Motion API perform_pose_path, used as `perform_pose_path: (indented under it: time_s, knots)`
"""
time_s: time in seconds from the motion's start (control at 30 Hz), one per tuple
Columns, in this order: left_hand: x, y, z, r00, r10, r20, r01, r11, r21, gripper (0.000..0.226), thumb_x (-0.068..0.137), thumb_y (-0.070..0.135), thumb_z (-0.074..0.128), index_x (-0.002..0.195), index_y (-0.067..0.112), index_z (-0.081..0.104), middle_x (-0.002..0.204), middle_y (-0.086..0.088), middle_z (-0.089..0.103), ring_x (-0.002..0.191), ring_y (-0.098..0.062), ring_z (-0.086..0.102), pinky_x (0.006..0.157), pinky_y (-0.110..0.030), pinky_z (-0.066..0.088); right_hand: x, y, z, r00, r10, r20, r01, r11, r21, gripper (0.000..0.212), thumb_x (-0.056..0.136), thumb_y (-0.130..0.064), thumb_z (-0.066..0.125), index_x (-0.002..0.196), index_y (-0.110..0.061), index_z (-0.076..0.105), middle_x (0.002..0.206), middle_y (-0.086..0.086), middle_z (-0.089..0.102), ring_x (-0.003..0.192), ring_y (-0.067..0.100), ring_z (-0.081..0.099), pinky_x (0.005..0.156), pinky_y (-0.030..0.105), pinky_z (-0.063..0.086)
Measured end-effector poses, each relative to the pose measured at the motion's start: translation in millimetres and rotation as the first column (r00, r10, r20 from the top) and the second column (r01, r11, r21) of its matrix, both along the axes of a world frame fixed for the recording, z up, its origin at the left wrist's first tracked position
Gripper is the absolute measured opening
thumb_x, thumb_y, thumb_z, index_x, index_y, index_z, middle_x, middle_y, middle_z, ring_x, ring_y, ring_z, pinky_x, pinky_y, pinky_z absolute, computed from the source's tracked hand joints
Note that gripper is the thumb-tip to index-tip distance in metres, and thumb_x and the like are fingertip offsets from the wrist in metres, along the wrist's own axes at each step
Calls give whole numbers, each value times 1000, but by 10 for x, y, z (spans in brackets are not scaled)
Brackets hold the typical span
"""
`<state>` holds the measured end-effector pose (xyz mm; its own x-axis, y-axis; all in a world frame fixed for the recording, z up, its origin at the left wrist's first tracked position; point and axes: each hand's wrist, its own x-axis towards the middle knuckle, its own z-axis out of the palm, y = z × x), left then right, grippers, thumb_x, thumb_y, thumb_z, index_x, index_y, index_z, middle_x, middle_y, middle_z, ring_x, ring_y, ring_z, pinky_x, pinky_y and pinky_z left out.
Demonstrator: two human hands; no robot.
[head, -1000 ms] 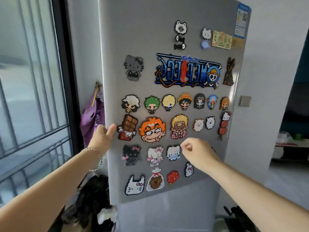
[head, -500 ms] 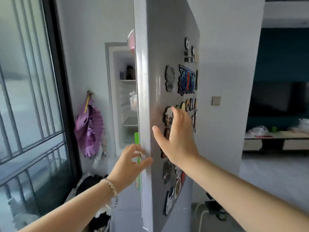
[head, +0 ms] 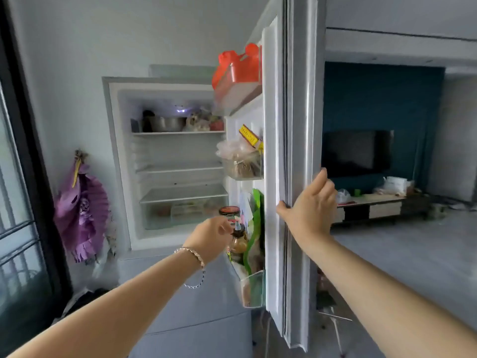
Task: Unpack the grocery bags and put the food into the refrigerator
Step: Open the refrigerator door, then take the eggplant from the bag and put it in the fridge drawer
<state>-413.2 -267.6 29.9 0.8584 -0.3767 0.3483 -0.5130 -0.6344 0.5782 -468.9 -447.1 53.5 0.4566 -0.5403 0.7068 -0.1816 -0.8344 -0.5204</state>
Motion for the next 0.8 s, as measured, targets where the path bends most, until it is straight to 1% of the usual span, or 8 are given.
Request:
perform_pose_path:
  time_s: [0.1,0.2,0.27,0.4,0.53,0.63,0.73,0.8]
  knots:
    - [34,-340,7,998,50,-38,-51,999,-8,14,86,5,50,82,17,57,90,-4,64,85,-19,58,72,-22,43,-28,-517,63,1000,-16,0,16,992,127,105,72,-33,79,146,-3,11,137,19,32,121,32,37,99,38,39]
    - [110,-737,-19,992,88,-87,-89,996,-9,17,86,5,50,77,16,57,95,-7,67,90,-23,63,80,-29,51,3,-1105,105,1000,-2,-23,8,969,246,100,68,-28,82,142,-7,18,135,19,35,120,34,39,92,43,44]
    - [177,-1005,-49,989,119,-92,-119,993,15,21,86,5,52,72,20,55,94,-7,66,92,-24,64,83,-32,53,40,-1488,132,999,26,-34,-15,953,302,99,68,-25,83,142,-8,19,136,19,36,122,34,39,92,46,45]
    - [281,-1491,-105,975,206,-88,-199,977,77,20,86,5,51,74,21,54,87,-4,63,89,-23,62,76,-27,50,180,-2147,176,991,113,-71,-82,935,344,104,68,-24,83,145,-10,14,140,18,33,127,34,37,96,49,45]
    - [329,-1827,-178,959,268,-98,-261,962,74,25,85,8,52,68,26,51,85,-4,64,88,-24,64,78,-32,54,329,-2602,197,982,157,-103,-112,928,355,100,70,-23,82,143,-7,16,139,19,34,125,35,38,95,49,46]
    - [328,-1902,-187,950,299,-93,-289,952,105,26,85,7,52,68,27,52,86,-2,66,86,-20,64,80,-34,55,379,-2809,238,973,178,-147,-116,928,354,101,73,-27,79,145,-7,11,142,18,31,129,35,36,98,48,40]
    - [284,-1864,-144,935,343,-91,-331,935,123,24,85,7,50,69,25,51,87,-5,67,88,-23,65,79,-33,55,404,-2873,224,970,197,-145,-132,920,370,101,70,-27,81,144,-7,15,139,20,34,123,37,42,95,48,43]
    - [241,-1801,-85,928,361,-93,-348,928,131,22,84,7,51,69,24,52,85,-5,67,88,-23,65,77,-32,55,368,-2798,208,977,188,-102,-134,911,390,101,70,-24,82,144,-6,15,138,21,30,121,37,40,96,48,45]
